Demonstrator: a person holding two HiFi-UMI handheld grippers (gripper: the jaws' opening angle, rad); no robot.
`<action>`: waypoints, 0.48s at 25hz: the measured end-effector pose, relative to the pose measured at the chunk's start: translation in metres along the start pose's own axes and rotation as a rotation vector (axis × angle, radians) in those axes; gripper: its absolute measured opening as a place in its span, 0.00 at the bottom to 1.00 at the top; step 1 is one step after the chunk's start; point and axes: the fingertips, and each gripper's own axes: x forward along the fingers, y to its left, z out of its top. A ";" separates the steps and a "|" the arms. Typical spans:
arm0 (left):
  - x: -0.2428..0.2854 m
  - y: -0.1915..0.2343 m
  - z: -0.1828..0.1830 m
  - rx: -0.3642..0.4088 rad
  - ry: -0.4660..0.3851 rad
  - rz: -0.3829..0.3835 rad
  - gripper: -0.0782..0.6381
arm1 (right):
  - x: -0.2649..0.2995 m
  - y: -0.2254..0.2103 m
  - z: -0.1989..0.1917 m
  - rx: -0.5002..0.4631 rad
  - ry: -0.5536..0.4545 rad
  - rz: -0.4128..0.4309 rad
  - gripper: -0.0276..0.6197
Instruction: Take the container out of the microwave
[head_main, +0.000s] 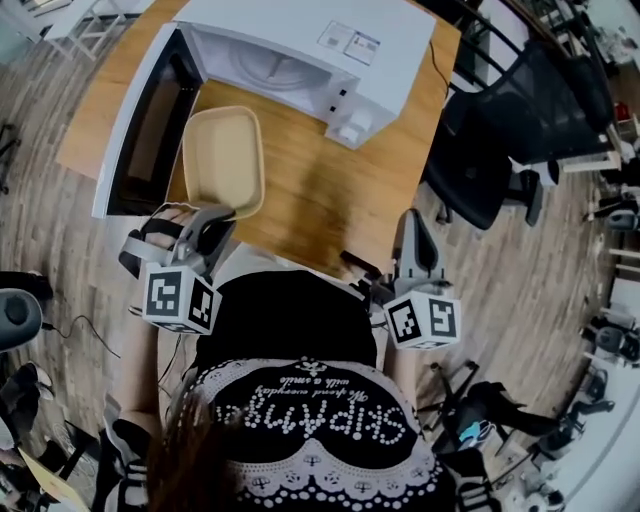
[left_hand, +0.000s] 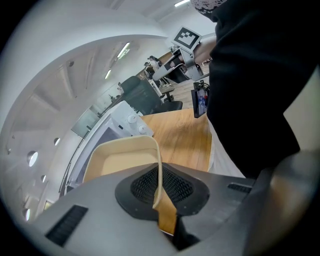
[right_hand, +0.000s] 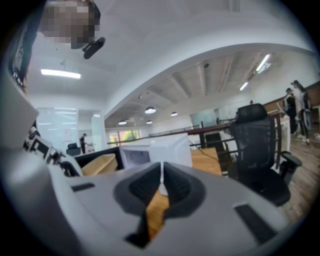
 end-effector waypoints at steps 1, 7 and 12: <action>-0.001 -0.003 0.001 0.000 -0.002 -0.007 0.17 | -0.001 -0.001 0.000 -0.001 0.001 -0.001 0.10; -0.005 -0.018 0.006 0.009 -0.028 -0.050 0.17 | -0.005 -0.008 0.000 -0.004 0.007 -0.008 0.10; -0.008 -0.030 0.005 0.030 -0.038 -0.092 0.17 | -0.005 -0.009 -0.002 0.000 0.009 -0.005 0.10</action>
